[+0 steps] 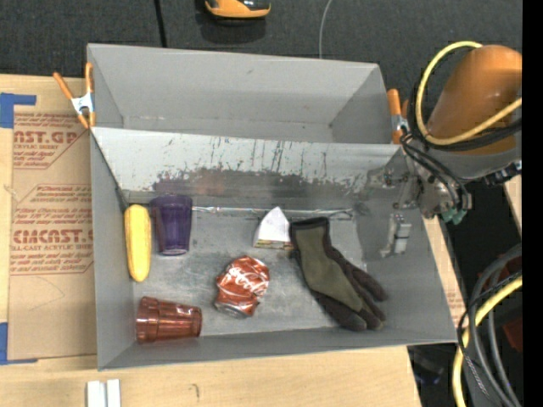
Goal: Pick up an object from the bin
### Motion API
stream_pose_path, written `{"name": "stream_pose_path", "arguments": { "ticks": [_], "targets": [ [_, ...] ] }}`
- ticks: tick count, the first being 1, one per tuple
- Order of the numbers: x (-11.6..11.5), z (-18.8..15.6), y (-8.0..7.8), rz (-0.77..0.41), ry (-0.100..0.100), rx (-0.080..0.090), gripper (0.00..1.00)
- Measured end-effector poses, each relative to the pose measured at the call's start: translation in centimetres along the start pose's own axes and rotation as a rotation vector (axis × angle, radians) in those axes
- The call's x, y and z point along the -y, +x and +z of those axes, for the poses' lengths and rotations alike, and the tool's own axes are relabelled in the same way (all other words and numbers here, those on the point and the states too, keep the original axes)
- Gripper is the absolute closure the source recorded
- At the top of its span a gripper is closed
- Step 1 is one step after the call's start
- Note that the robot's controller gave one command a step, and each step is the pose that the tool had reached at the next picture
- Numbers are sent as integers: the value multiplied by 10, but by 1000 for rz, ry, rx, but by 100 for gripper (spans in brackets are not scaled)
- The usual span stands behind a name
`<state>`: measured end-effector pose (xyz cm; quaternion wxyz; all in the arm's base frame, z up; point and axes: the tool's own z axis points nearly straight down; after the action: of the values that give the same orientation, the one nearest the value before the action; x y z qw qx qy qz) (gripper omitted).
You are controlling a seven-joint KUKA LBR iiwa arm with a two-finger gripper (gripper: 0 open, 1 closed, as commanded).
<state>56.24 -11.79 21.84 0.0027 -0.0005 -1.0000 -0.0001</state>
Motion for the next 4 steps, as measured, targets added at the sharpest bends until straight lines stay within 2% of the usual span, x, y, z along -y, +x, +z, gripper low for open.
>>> {"name": "stream_pose_path", "arguments": {
  "ticks": [1, 2, 3, 4],
  "targets": [
    [-1, -5, -2, -2, 1, 8, 0],
    [-1, 69, 31, -23, 2, 11, 0],
    [-11, 86, 48, 117, -2, 2, 0],
    [-9, 112, 66, 57, 0, 7, 0]
  ]
}}
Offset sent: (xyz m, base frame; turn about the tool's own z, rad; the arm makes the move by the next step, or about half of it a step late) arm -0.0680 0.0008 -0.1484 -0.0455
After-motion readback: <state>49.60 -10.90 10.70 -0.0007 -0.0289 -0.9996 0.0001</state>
